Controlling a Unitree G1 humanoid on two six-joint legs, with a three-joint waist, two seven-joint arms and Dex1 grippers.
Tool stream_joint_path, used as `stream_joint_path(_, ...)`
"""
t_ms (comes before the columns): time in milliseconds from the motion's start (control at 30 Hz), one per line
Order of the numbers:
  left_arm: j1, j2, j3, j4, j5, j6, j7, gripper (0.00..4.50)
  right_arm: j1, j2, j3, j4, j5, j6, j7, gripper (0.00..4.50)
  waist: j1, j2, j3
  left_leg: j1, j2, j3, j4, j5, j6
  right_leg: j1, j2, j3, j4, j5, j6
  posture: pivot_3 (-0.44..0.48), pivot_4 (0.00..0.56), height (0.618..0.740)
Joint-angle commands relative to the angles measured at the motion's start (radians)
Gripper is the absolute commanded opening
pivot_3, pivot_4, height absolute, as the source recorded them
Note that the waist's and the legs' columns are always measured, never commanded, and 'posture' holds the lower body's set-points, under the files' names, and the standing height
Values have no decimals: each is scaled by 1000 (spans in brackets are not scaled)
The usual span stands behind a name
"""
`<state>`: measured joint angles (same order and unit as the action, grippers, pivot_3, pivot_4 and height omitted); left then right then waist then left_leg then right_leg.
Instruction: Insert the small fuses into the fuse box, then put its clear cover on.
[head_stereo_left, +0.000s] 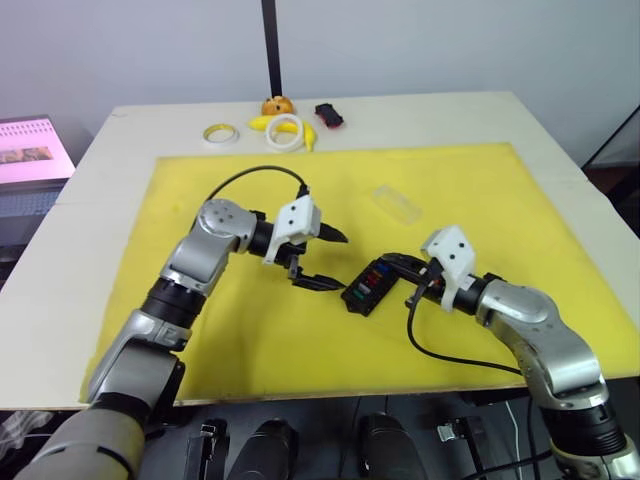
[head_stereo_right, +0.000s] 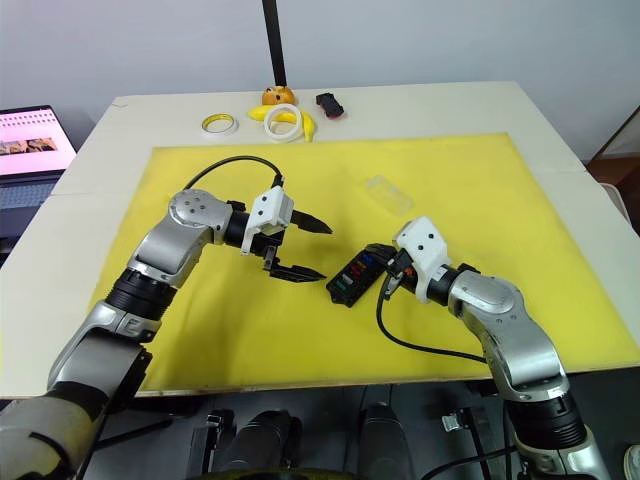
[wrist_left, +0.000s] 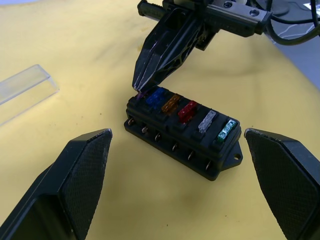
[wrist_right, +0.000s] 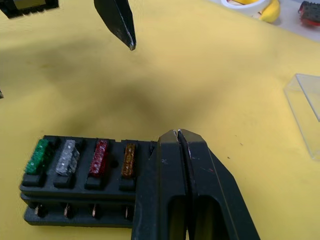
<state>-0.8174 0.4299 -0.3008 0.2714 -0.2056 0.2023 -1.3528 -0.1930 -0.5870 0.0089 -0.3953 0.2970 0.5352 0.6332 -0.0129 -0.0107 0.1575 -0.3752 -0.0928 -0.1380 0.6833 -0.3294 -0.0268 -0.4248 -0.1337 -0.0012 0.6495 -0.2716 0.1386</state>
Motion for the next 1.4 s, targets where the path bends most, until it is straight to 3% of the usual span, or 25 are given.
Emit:
stream_joint_path(33,-13,7,17,-21,-4,-12,-2,4500,-10,-5,-4,4,-18,-10,-11,29,0,0,0,0,0,0,0,0,0,0,0,0,0,0,0,0,150,740)
stream_joint_path(667,-8,7,17,-27,-5,-14,-2,4500,-25,-4,-10,10,-16,-9,-6,29,0,0,0,0,0,0,0,0,0,0,0,0,0,0,0,0,150,740)
stream_joint_path(1000,-5,5,17,-24,-7,-19,-3,4500,-3,-55,-134,-141,123,110,16,29,2,0,0,0,0,0,0,0,0,0,0,0,0,0,0,0,150,740)
stream_joint_path(1133,-4,1,15,-24,-8,-21,-4,4500,49,-90,-147,-137,104,92,23,1661,2,0,0,0,0,0,0,0,0,0,0,0,0,0,0,0,150,740)
stream_joint_path(1400,-6,-2,14,-27,-9,-19,-5,4500,47,-80,-100,-75,53,34,13,1661,0,0,0,0,0,0,0,0,0,0,0,0,0,0,0,0,150,740)
